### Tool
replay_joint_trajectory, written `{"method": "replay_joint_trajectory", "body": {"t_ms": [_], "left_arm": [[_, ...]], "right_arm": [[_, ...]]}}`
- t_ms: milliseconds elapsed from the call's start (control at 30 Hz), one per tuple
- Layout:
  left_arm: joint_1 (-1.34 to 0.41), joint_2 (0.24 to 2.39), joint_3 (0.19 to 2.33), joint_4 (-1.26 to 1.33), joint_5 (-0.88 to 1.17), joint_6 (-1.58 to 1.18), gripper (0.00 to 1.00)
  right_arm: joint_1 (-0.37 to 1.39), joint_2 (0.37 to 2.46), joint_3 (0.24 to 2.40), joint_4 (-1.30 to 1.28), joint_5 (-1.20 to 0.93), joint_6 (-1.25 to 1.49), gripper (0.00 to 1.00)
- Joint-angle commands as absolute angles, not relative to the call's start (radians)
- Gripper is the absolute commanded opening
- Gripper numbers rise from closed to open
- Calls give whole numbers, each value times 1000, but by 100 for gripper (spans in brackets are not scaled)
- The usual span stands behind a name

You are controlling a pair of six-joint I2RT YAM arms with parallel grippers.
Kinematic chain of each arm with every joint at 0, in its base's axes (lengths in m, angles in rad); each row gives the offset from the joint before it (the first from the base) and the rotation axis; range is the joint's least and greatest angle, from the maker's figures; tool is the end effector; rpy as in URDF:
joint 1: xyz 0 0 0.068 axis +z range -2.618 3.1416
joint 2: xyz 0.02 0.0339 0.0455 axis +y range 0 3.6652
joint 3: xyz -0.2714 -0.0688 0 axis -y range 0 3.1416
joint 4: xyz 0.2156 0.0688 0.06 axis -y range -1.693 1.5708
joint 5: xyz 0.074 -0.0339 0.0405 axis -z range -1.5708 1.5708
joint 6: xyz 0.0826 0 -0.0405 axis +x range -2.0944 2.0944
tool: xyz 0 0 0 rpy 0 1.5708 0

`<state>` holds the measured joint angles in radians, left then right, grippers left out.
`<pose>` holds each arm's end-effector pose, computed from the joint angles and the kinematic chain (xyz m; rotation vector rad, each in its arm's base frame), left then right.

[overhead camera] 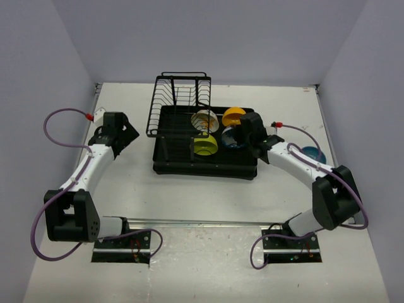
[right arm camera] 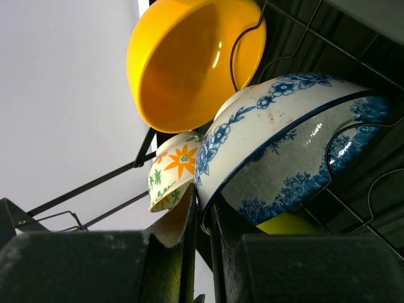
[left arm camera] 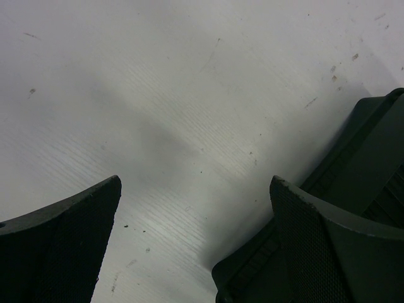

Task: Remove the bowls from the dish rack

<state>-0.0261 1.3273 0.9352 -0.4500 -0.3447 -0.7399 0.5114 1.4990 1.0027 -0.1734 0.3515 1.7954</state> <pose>0.2784 0.0207 0.2367 -0.9649 2.1424 0.0444 0.3082 0.1404 0.2402 1.5570 1.7479 0.8634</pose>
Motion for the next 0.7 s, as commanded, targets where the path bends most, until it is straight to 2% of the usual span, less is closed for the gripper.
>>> {"method": "replay_joint_trajectory", "body": {"t_ms": [0, 533, 667], "left_arm": [[-17, 1316, 956, -448, -360, -730, 100], [-12, 1290, 919, -440, -341, -745, 100], [-14, 1281, 904, -439, -333, -749, 100]], "right_arm": [[523, 1480, 936, -192, 379, 1787, 0], [558, 1378, 787, 41, 465, 1666, 0], [563, 1356, 801, 28, 475, 1663, 0]]}}
